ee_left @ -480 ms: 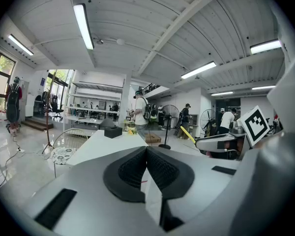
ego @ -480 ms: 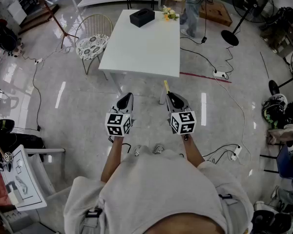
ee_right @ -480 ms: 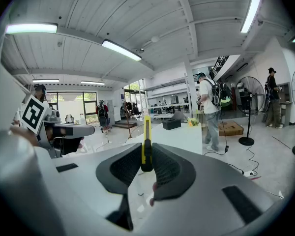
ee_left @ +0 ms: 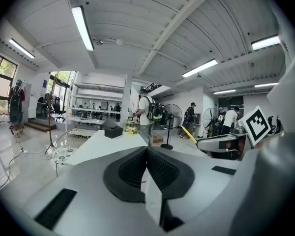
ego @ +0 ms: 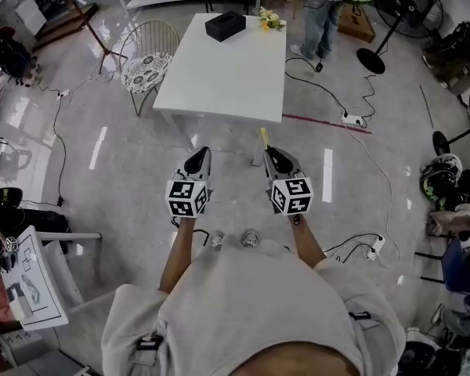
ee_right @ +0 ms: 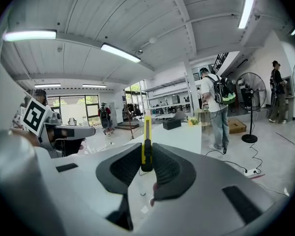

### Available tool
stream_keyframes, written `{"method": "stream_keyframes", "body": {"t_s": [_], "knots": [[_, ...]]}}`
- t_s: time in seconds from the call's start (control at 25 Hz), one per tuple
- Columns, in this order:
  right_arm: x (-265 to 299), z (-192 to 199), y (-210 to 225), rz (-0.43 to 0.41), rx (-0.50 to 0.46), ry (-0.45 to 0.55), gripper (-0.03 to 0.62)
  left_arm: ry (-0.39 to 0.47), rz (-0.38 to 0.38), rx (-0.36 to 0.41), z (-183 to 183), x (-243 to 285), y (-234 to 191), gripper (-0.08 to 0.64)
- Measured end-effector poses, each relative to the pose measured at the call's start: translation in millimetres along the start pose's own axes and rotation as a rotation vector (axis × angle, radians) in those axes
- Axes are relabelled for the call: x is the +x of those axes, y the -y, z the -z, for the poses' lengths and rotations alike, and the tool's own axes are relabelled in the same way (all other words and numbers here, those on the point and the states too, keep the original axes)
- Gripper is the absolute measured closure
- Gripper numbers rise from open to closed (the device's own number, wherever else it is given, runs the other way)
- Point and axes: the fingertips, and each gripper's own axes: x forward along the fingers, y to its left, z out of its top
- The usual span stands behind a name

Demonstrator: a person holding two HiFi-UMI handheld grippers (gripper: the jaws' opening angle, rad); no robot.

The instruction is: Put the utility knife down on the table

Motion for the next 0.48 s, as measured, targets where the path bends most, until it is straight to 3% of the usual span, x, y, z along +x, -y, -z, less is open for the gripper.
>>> {"method": "stream_keyframes", "body": {"t_s": [0.48], "knots": [[6, 6, 21, -0.030, 0.021, -0.012, 0.509, -0.030, -0.010, 0.004, 9, 19, 17, 0.540]]}}
